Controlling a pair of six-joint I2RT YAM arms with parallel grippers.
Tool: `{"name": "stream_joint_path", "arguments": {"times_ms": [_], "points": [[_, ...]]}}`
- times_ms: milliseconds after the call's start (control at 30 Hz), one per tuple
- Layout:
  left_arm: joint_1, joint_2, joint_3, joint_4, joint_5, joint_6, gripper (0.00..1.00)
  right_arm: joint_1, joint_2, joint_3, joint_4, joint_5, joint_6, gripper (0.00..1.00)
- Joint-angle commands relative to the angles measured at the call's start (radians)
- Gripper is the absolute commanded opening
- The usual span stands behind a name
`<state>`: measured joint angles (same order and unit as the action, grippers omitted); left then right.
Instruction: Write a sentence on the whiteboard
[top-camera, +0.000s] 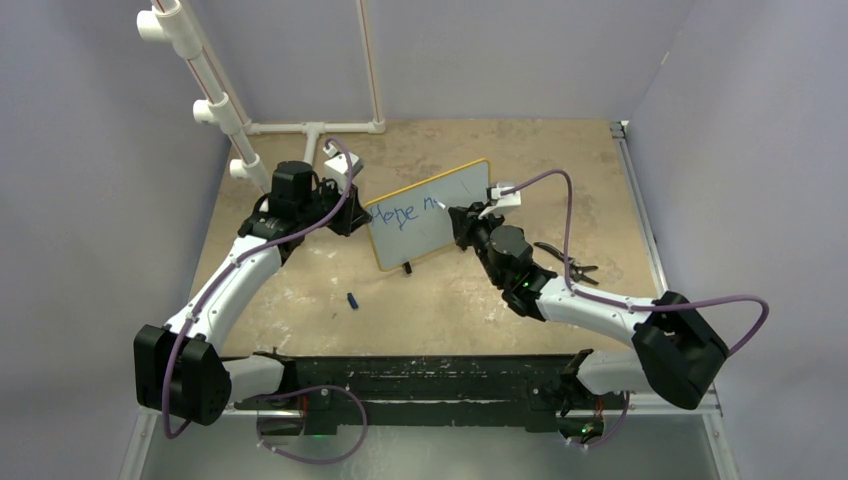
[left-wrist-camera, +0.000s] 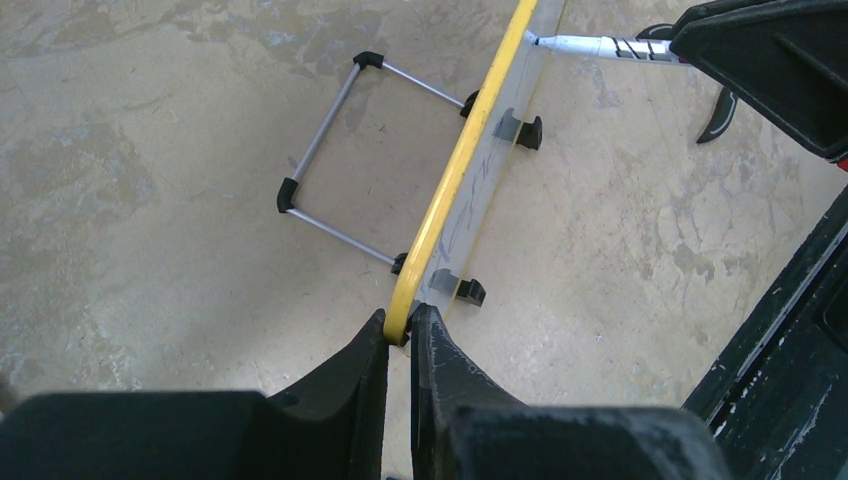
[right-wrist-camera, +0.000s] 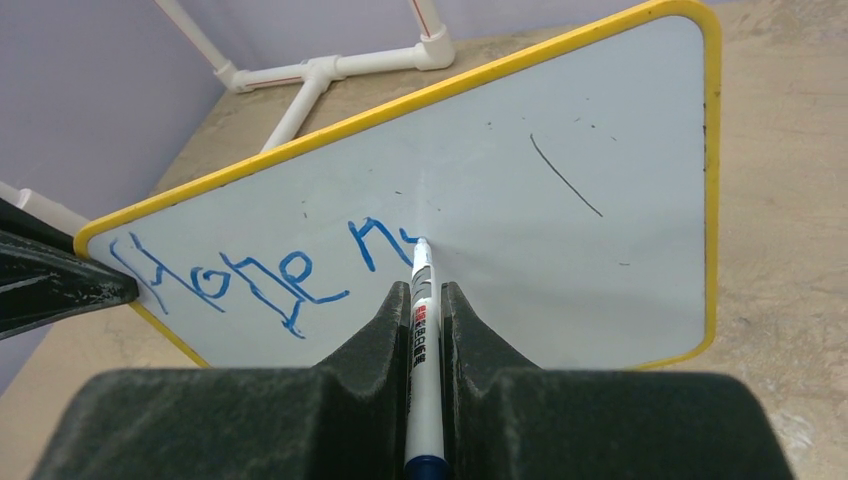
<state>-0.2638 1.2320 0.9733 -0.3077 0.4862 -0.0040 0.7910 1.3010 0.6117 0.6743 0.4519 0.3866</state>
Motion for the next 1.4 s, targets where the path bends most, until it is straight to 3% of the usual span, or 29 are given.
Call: {"name": "stream_joint_path", "arguments": {"times_ms": [0, 600, 1367], "points": [[0.003, -0.016, -0.002, 0.019, -0.023, 0.032, 0.0, -0.005, -0.023, 0.027, 0.003, 0.076, 0.008, 0.0], [0.003, -0.017, -0.002, 0.019, -0.021, 0.032, 0.0, -0.006, -0.013, 0.056, 0.084, 0.02, -0.046, 0.0], [0.003, -0.017, -0.002, 0.018, -0.023, 0.032, 0.0, -0.004, 0.014, -0.017, 0.027, -0.015, 0.037, 0.0]]}}
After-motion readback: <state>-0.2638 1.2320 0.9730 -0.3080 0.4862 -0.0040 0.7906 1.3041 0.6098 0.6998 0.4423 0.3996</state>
